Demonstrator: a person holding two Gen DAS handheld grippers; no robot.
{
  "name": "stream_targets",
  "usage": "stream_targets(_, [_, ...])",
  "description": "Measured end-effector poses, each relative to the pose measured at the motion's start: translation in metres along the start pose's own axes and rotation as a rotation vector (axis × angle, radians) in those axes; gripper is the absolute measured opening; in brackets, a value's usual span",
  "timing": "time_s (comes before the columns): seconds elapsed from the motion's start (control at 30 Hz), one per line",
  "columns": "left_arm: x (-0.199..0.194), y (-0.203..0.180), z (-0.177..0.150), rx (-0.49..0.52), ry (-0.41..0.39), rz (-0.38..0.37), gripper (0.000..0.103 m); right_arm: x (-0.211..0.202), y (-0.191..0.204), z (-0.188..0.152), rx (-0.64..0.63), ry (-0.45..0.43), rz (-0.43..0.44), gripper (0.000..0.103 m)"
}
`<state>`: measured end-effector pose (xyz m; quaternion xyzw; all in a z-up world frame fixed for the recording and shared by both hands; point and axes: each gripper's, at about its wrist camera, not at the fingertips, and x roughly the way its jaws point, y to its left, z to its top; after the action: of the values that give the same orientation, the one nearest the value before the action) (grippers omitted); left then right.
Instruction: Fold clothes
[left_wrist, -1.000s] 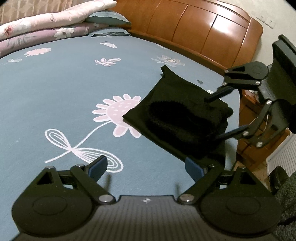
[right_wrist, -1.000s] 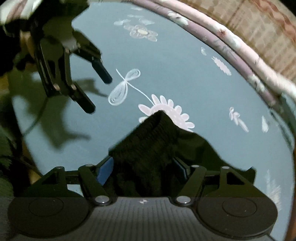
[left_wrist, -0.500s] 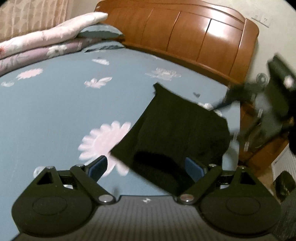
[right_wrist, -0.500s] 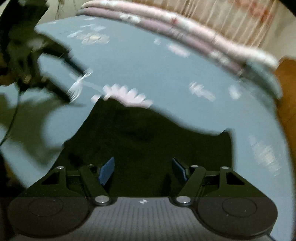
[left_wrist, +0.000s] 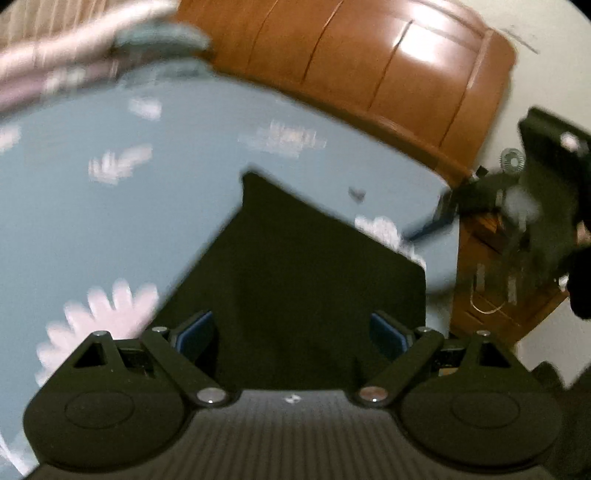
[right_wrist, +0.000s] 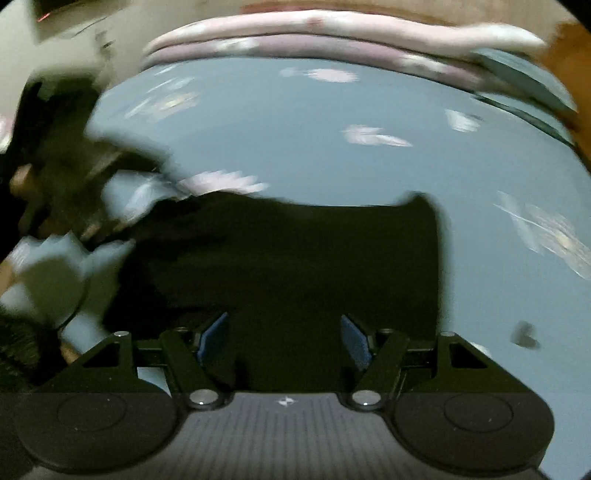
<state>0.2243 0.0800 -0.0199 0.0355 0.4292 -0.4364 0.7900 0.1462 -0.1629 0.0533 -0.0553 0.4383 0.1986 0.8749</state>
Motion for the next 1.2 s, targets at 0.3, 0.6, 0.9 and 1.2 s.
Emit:
stream_targets(0.3, [-0.013, -0.011, 0.017, -0.074, 0.101, 0.145, 0.09, 0.026, -0.069, 0.007, 0.041, -0.002, 0.096, 0.068])
stream_targets(0.6, [0.014, -0.009, 0.083, -0.095, -0.004, 0.176, 0.09, 0.075, -0.01, 0.005, -0.16, 0.002, 0.412, 0.042])
stream_targets(0.9, [0.028, -0.031, 0.067, -0.077, -0.036, 0.055, 0.09, 0.057, -0.001, -0.02, -0.031, 0.03, 0.463, 0.045])
stream_targets(1.2, [0.042, -0.036, -0.001, -0.11, 0.152, 0.056, 0.083, 0.012, -0.06, -0.052, 0.133, 0.015, -0.049, 0.056])
